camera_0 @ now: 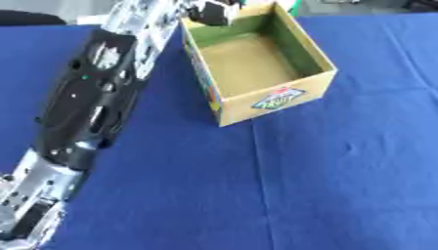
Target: Pick up objects on the table and place them in the box.
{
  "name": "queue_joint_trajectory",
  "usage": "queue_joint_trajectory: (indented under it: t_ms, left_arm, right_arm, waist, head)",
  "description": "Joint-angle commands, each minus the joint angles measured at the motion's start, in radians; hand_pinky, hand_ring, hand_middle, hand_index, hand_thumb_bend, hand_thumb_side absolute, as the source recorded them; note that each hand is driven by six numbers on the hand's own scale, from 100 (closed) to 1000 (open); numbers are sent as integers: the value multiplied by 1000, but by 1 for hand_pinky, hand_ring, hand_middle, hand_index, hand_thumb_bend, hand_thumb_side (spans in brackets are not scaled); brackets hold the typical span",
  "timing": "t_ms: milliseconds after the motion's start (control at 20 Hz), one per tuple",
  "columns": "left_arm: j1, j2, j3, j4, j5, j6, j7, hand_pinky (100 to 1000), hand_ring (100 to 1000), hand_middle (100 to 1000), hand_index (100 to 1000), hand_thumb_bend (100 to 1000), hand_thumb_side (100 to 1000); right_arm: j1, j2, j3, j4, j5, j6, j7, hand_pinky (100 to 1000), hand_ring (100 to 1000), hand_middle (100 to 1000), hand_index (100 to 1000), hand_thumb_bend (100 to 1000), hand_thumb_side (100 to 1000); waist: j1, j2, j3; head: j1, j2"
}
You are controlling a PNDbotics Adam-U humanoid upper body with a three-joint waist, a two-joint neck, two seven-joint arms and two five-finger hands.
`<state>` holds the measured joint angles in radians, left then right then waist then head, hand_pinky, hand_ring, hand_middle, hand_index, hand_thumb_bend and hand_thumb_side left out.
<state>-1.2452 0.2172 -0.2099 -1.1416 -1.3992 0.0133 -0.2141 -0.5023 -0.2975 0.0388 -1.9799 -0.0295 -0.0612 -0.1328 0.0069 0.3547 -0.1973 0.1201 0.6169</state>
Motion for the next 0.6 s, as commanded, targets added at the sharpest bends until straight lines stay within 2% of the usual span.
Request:
queue_joint_trajectory:
  t_ms: [50,350,600]
  left_arm:
    - [-21,-15,13,9,-79,8,53,306,430,371,490,100,359]
    - [-8,-33,2,59,-174,-8,94,312,452,388,502,100,354]
    - [-2,-46,-8,99,-211,-38,62,318,470,404,512,100,354]
  right_arm:
    - [-16,4,6,-20,-16,0,14,866,731,715,862,100,815]
    - [-14,14,11,-20,-21,3,21,868,731,715,863,100,810]
    - [-12,16,12,-20,-23,5,22,869,732,715,863,100,806]
  waist:
    - [-8,-18,-7]
    - [-10,-18,-9]
    - [-9,-18,-15]
  head:
    - [17,-17]
    - [14,-24]
    - [12,-23]
